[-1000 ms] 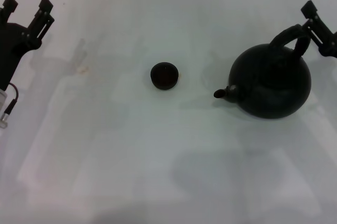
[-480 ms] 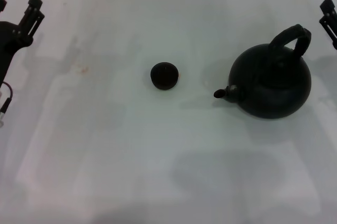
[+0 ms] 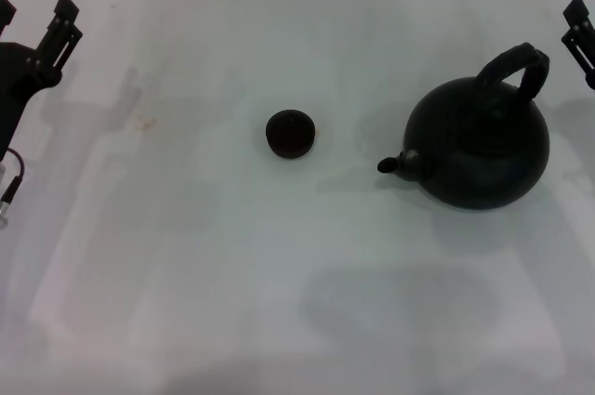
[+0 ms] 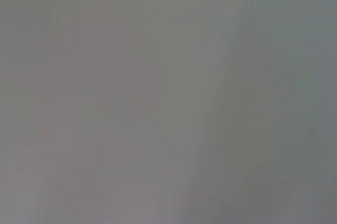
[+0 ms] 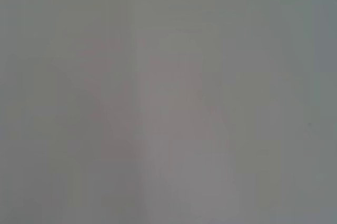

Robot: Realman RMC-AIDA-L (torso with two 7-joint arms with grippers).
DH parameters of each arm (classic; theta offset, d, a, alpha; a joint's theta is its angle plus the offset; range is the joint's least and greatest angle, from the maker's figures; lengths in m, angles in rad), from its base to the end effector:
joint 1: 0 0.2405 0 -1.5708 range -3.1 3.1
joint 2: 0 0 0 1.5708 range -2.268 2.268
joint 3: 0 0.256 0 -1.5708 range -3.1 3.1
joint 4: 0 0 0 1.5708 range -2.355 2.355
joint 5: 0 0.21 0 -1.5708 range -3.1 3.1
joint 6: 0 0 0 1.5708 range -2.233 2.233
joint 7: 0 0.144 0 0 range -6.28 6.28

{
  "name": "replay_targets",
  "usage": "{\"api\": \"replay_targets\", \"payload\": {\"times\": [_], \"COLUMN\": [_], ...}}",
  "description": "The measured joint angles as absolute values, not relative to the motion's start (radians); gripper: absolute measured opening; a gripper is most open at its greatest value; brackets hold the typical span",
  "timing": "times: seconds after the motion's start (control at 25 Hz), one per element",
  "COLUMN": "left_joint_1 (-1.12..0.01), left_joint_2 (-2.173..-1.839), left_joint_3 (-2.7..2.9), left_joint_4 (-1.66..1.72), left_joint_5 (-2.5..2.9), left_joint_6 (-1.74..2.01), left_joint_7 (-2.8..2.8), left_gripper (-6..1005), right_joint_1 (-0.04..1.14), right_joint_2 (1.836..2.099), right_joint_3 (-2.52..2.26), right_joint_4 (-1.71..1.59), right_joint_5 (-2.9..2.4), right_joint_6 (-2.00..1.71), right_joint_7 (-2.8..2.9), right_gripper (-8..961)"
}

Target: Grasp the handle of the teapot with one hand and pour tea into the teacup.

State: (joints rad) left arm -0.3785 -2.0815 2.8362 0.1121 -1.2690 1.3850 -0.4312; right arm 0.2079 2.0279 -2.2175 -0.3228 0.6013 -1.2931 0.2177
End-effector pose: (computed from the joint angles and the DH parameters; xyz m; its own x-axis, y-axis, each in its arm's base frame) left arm -0.3280 0.2912 -0.0186 0.5057 -0.0537 0.8610 0.8258 -0.2585 -0.5012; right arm 0.3383 0.2725 -0.0062 0.6499 0.1009 -0.7533 -0.7246 -0.2168 -0.6541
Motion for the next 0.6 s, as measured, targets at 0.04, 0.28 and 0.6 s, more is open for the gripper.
{"api": "replay_targets", "payload": {"times": [0.04, 0.28, 0.6], "left_joint_1": [-0.379, -0.380, -0.382], "left_joint_2": [-2.082, -2.082, -2.082], "left_joint_3": [2.837, 2.839, 2.842], "left_joint_4": [0.112, 0.112, 0.113], "left_joint_5": [-1.269, -1.268, -1.268], "left_joint_6": [1.385, 1.384, 1.353], "left_joint_7": [-0.432, -0.433, -0.437], "left_gripper": [862, 862, 862], "right_joint_1": [0.208, 0.204, 0.201], "right_joint_2": [2.028, 2.028, 2.028], "right_joint_3": [-2.218, -2.220, -2.221], "right_joint_4": [-0.322, -0.316, -0.319], "right_joint_5": [0.601, 0.601, 0.600], "right_joint_6": [-1.293, -1.293, -1.295], "right_joint_7": [0.218, 0.223, 0.224], "right_gripper": [876, 877, 877]}}
